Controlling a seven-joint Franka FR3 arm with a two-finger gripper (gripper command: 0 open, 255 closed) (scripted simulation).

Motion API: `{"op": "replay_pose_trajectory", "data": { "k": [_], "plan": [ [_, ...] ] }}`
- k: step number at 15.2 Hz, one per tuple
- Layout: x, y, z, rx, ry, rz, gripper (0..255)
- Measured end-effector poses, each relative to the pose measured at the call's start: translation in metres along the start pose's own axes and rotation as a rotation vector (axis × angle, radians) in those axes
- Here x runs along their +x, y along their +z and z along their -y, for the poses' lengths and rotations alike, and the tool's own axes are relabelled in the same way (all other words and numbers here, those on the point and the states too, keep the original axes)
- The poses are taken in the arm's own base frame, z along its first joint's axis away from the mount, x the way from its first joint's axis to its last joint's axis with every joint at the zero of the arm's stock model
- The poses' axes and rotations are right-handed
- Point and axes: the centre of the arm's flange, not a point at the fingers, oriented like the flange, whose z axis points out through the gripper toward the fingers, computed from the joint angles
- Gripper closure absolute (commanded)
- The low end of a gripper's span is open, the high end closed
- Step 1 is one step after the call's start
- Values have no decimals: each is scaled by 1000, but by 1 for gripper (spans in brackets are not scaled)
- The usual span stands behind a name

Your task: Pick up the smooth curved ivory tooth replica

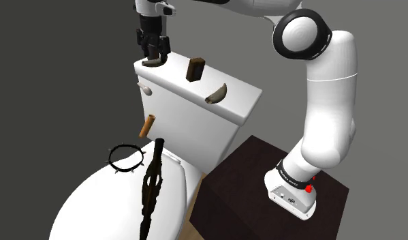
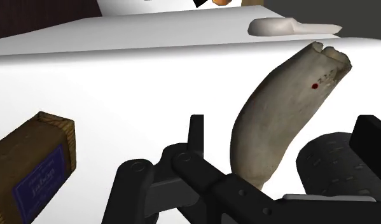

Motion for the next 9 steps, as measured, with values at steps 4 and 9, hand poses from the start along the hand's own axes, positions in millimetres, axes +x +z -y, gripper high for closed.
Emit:
{"op": "replay_pose_trajectory", "data": {
  "k": [4,9],
  "plan": [
    [1,7,0,1,0,0,255],
    [1,7,0,2,0,0,255]
  ]
}}
